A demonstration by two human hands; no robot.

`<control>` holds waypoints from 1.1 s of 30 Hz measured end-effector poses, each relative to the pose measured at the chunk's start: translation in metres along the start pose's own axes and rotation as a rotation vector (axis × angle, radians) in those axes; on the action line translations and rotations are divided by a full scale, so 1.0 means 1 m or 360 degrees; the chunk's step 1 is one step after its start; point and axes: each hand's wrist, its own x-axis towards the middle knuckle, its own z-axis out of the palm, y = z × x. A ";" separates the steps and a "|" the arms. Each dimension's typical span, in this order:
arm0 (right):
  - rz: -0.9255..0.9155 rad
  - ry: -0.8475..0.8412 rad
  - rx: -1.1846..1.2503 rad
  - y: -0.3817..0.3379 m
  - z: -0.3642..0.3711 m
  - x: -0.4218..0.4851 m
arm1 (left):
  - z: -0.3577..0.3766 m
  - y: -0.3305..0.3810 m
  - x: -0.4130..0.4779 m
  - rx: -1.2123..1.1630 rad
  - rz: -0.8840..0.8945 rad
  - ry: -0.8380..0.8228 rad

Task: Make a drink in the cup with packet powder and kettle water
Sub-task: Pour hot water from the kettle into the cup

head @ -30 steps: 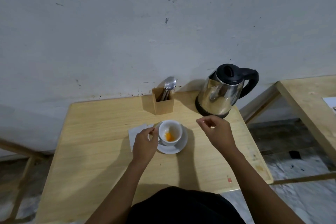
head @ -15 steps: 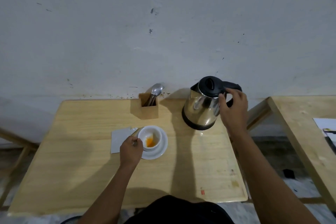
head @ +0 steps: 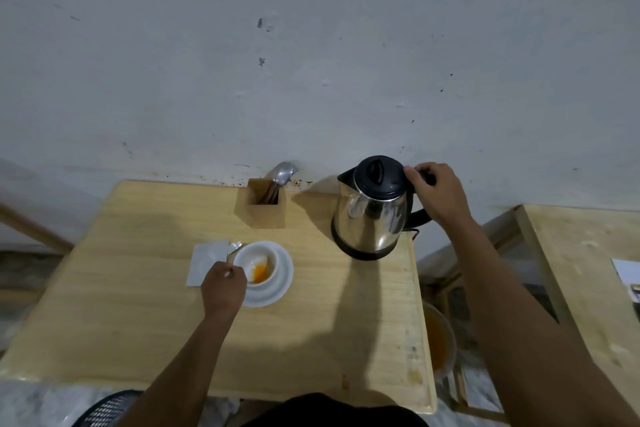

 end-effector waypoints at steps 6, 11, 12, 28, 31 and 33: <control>0.0025 -0.0177 0.0160 0.016 -0.006 0.021 | 0.008 0.001 -0.002 -0.0020 -0.0060 0.0031; 0.0038 -0.0295 0.0234 0.024 -0.008 0.032 | 0.007 0.004 -0.004 0.0002 -0.0090 0.0052; 0.0033 -0.0283 0.0267 0.026 -0.007 0.033 | 0.007 0.004 -0.004 -0.0003 -0.0105 0.0052; -0.0276 0.0012 0.0289 -0.002 -0.007 0.010 | -0.003 0.002 -0.005 -0.0164 -0.0094 0.0006; -0.0336 -0.0028 0.0240 -0.025 -0.014 0.005 | -0.006 -0.002 -0.005 -0.0183 -0.0087 -0.0030; -0.0386 -0.0100 0.0131 -0.046 -0.016 0.000 | -0.008 -0.003 -0.005 -0.0191 -0.0076 -0.0075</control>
